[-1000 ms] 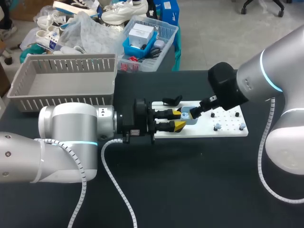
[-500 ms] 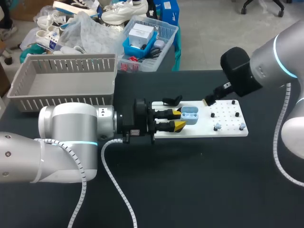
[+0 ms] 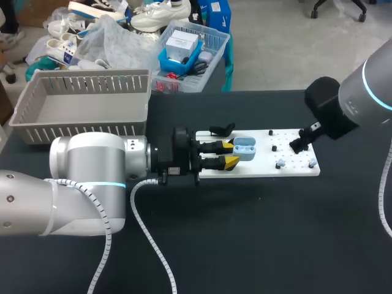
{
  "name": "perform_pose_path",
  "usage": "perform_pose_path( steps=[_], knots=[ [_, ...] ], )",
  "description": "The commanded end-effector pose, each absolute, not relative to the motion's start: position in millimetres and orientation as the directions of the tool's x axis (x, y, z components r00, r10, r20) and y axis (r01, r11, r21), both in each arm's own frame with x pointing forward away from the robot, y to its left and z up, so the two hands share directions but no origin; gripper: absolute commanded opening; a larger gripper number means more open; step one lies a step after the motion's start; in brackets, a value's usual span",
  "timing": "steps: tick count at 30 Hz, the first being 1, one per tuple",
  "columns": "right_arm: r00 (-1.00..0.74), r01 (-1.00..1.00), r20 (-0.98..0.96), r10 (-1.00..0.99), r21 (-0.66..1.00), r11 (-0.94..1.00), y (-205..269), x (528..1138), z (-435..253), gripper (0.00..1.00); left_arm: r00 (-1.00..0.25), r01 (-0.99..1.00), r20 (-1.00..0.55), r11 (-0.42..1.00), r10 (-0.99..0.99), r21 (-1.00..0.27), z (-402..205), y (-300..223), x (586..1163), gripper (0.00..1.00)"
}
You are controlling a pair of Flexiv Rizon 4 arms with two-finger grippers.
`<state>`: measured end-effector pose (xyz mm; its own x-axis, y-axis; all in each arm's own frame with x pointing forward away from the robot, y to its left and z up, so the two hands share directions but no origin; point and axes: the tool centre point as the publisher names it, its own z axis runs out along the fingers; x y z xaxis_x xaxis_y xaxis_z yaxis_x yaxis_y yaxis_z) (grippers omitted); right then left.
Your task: Pick up each earbud case from the left stands, insert the matching earbuds, close the lid, and place the case in the box.
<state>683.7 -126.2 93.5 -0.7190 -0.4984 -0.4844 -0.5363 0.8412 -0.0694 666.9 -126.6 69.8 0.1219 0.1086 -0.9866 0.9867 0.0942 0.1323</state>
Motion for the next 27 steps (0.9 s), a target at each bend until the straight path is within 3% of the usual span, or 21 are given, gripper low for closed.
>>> perform_pose_path(
  steps=[1, 14, 16, 19, 20, 23, 27],
  knots=[
    [-0.718, -0.429, -0.494, -0.491, -0.241, 0.870, -133.7, 675.6, 87.5, 1.00, 0.123, 0.986, -0.986, 0.097, 0.109, 0.134, 69.4, -127.1, 666.6, 0.00],
    [-0.728, -0.433, -0.442, -0.523, -0.295, 0.852, -146.2, 666.8, 67.2, 1.00, 0.123, 0.986, -0.986, 0.097, 0.109, 0.134, 69.4, -127.1, 666.6, 0.00],
    [-0.725, -0.442, -0.432, -0.536, -0.306, 0.843, -144.4, 665.7, 64.7, 0.90, 0.123, 0.986, -0.986, 0.097, 0.109, 0.134, 69.4, -127.1, 666.6, 0.00],
    [-0.724, -0.448, -0.418, -0.549, -0.319, 0.835, -144.1, 665.4, 60.4, 0.84, 0.123, 0.986, -0.986, 0.097, 0.109, 0.134, 69.4, -127.1, 666.6, 0.00],
    [-0.725, -0.449, -0.411, -0.552, -0.327, 0.832, -144.5, 665.4, 58.6, 0.69, 0.123, 0.986, -0.986, 0.097, 0.109, 0.134, 69.4, -127.1, 666.6, 0.00],
    [-0.728, -0.451, -0.397, -0.559, -0.337, 0.826, -145.3, 665.8, 52.4, 0.50, 0.123, 0.986, -0.986, 0.097, 0.109, 0.134, 69.4, -127.1, 666.6, 0.00],
    [-0.735, -0.455, -0.374, -0.566, -0.348, 0.820, -146.2, 666.5, 43.4, 0.53, 0.123, 0.986, -0.986, 0.097, 0.109, 0.134, 69.4, -127.1, 666.6, 0.00]
  ],
)
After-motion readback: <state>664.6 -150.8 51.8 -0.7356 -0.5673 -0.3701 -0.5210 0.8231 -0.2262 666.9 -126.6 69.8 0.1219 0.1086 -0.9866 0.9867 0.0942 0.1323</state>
